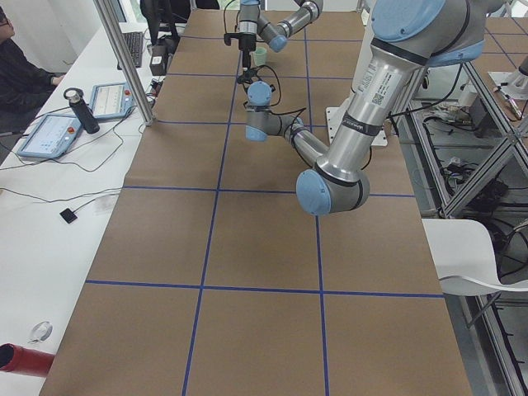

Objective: Transfer and stack yellow cup on green cup

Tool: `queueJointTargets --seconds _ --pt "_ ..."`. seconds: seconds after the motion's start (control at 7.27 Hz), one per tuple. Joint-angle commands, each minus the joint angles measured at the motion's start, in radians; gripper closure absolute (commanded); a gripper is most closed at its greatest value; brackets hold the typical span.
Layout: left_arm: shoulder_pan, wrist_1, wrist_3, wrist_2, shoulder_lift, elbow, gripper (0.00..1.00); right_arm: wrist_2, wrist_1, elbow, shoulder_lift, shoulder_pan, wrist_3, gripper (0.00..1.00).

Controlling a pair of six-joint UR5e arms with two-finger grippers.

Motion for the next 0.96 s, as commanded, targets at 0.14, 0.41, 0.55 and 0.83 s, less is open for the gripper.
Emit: queueJointTargets --seconds 0.14,0.41,0.55,0.83 --pt "0.009 -0.023 0.0 -0.001 -0.001 0.0 0.82 0.0 -0.001 0.001 -0.005 -0.041 0.007 0.08" --pt "0.009 -0.023 0.0 0.001 -0.006 0.007 0.82 0.006 -0.001 0.004 -0.004 -0.052 0.01 0.11" --pt "0.009 -0.023 0.0 0.001 -0.006 0.012 0.82 0.026 -0.004 0.006 -0.005 -0.054 0.01 0.11" --pt "0.008 -0.023 0.0 0.001 -0.006 0.015 0.82 0.057 -0.008 0.006 -0.005 -0.057 0.01 0.11"
